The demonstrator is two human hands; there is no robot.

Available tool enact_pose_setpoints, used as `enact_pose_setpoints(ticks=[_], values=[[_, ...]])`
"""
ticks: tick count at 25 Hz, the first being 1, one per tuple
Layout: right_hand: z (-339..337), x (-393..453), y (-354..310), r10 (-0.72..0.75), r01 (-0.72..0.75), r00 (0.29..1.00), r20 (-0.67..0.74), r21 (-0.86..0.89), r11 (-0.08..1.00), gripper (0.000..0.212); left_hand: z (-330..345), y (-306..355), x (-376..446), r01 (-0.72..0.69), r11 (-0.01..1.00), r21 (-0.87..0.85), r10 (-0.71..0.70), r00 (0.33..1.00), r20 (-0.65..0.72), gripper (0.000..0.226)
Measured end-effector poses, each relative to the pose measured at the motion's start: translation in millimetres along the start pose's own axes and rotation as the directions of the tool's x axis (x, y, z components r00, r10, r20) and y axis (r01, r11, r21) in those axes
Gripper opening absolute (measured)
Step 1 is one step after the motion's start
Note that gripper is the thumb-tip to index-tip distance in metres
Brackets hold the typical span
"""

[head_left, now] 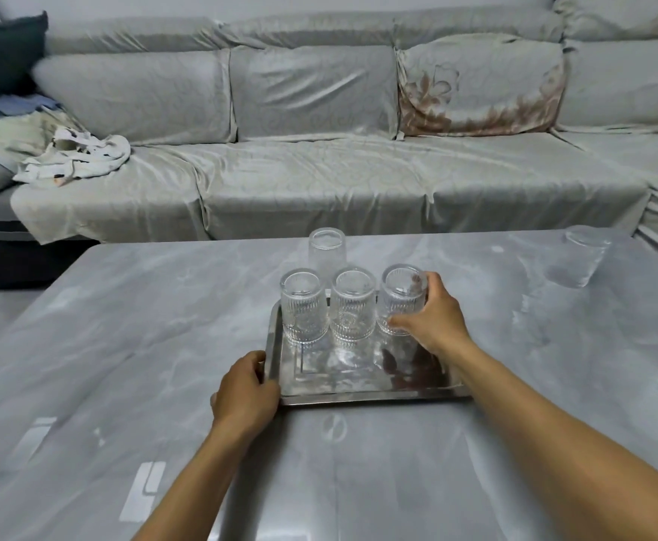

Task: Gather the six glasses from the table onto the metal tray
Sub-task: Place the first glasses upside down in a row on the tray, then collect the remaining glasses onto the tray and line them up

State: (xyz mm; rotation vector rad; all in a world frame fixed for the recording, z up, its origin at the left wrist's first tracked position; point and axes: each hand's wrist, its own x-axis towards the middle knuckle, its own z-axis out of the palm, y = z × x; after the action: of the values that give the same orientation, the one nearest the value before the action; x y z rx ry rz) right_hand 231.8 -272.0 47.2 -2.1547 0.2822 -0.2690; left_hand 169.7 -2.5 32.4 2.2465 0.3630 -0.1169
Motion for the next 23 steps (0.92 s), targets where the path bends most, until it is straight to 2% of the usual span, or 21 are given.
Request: enact_pose_setpoints(ticks=[4, 7, 9, 11, 12, 14, 16, 18, 20, 22, 23], values=[[-3, 11, 7, 0.039, -0.037, 0.994, 0.105, -0.015, 0.999, 0.078, -2, -2, 3, -0.005, 1.0, -0.024, 0.005, 1.0, 0.018, 0.025], [-6, -4, 3, 0.085, -0.086, 0.988, 0.127, 0.002, 0.996, 0.086, -5, 4, -4, -0.023, 1.0, -0.008, 0.024, 0.999, 0.043, 0.022], [-13, -33, 4, 0.105, -0.113, 0.99, 0.095, 0.078, 0.991, 0.085, -5, 8, -10, -0.053, 0.993, 0.104, 0.056, 0.998, -0.026, 0.025], [-34, -74, 12, 0.071, -0.074, 0.997, 0.041, 0.08, 0.994, 0.076, -1, 13, -25, -0.178, 0.948, 0.264, 0.207, 0.975, -0.086, 0.042], [-48, -93, 17, 0.028, -0.029, 0.999, 0.019, 0.015, 0.999, 0.07, 2, 17, -35, -0.277, 0.914, 0.297, 0.314, 0.945, -0.086, 0.05], [-83, -120, 30, -0.066, 0.06, 0.997, -0.045, -0.129, 0.99, 0.061, 10, 31, -55, -0.433, 0.854, 0.29, 0.465, 0.884, -0.048, 0.054], [-124, -132, 41, -0.126, 0.065, 0.968, -0.215, -0.27, 0.961, 0.063, 21, 43, -72, -0.521, 0.817, 0.249, 0.539, 0.842, -0.006, 0.053], [-168, -136, 51, -0.15, -0.051, 0.893, -0.424, -0.427, 0.903, 0.073, 27, 49, -85, -0.566, 0.803, 0.186, 0.575, 0.818, 0.009, 0.053], [-209, -135, 71, -0.043, -0.256, 0.857, -0.514, -0.497, 0.829, 0.081, 28, 49, -95, -0.564, 0.815, 0.129, 0.568, 0.823, 0.011, 0.051], [-241, -130, 97, 0.147, -0.397, 0.877, -0.457, -0.516, 0.759, 0.077, 26, 46, -99, -0.562, 0.818, 0.124, 0.567, 0.824, -0.001, 0.049], [-251, -126, 107, 0.221, -0.412, 0.894, -0.39, -0.523, 0.746, 0.069, 25, 44, -98, -0.564, 0.814, 0.141, 0.572, 0.82, -0.017, 0.048]])
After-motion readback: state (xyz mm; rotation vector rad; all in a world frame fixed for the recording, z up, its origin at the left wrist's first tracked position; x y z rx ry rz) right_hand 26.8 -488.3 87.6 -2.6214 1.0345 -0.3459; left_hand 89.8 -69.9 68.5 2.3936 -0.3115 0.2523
